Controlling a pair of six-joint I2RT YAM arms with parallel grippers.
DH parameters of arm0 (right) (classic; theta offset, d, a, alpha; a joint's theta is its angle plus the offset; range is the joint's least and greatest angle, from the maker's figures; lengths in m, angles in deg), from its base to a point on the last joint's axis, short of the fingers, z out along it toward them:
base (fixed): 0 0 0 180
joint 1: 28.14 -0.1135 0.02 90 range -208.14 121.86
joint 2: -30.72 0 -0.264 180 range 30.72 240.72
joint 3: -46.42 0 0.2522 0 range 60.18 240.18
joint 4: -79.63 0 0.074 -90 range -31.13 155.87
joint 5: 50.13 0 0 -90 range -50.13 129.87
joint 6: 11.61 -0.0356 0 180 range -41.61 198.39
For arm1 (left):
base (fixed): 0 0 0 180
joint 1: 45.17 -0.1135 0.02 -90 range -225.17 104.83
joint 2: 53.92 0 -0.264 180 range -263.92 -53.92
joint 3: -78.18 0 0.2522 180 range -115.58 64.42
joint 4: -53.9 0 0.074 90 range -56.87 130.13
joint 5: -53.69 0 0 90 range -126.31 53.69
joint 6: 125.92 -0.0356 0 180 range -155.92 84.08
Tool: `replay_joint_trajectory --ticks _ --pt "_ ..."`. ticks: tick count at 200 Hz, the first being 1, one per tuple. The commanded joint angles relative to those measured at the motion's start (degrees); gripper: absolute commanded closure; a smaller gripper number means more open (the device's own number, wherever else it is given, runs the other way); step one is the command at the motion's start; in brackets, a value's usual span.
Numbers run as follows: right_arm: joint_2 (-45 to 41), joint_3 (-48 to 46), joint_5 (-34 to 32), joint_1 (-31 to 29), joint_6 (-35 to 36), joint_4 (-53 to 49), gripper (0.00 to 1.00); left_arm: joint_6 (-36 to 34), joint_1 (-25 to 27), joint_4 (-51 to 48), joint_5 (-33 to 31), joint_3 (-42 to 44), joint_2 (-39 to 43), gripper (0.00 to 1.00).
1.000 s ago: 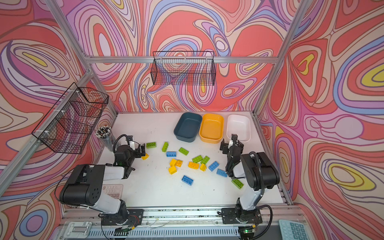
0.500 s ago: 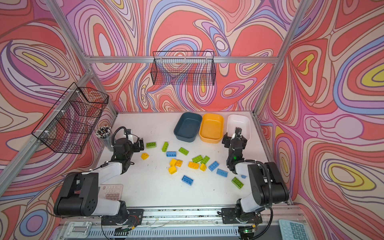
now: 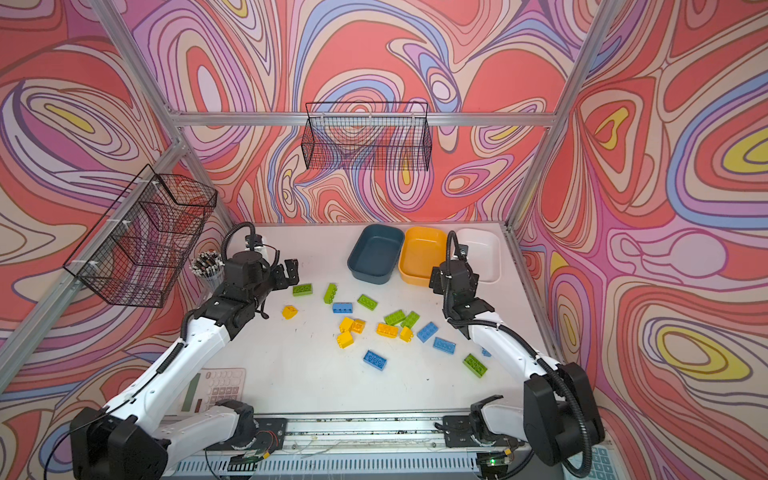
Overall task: Sort the legos into containers by color
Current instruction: 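Lower the right gripper onto a blue brick and close on it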
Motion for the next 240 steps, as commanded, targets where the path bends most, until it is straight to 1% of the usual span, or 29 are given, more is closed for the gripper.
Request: replay_joint_trajectory --ticks 1,17,32,67,99,116,148,197,240 --pt "-3.2 -0.6 -2.0 -2.4 -5.6 -12.8 0.15 3.8 0.4 -11.9 4.5 -1.3 7.3 0.0" --pt "-5.5 -2.7 -1.1 -3.6 -8.2 -15.3 0.18 4.9 0.3 -12.2 5.8 1.8 12.9 0.0" --pt "-6.5 -3.9 -0.3 -4.9 -10.4 -17.3 0.18 5.5 0.4 -12.9 6.8 4.4 17.4 0.0" --pt "-4.5 -5.1 4.2 -6.8 -14.5 -19.3 0.18 4.0 0.4 -17.4 9.0 6.5 23.5 0.0" --pt "-3.9 -7.8 4.6 -7.9 -17.9 -19.3 0.18 0.9 0.3 -19.7 5.2 8.8 27.1 0.0" --pt "-3.2 -9.3 2.9 -9.3 -19.9 -18.9 0.18 0.2 0.4 -19.2 5.4 9.5 28.0 0.0" --pt "0.4 -10.3 4.1 -11.0 -22.2 -16.2 0.19 0.2 0.4 -19.1 6.1 9.2 27.7 0.0" --pt "5.5 -9.8 5.9 -12.4 -22.8 -11.6 0.19 0.3 0.4 -19.3 6.4 9.3 27.8 0.0" --pt "9.0 -9.1 6.8 -12.9 -22.9 -10.4 0.24 0.3 0.4 -19.3 6.5 9.2 27.7 0.0"
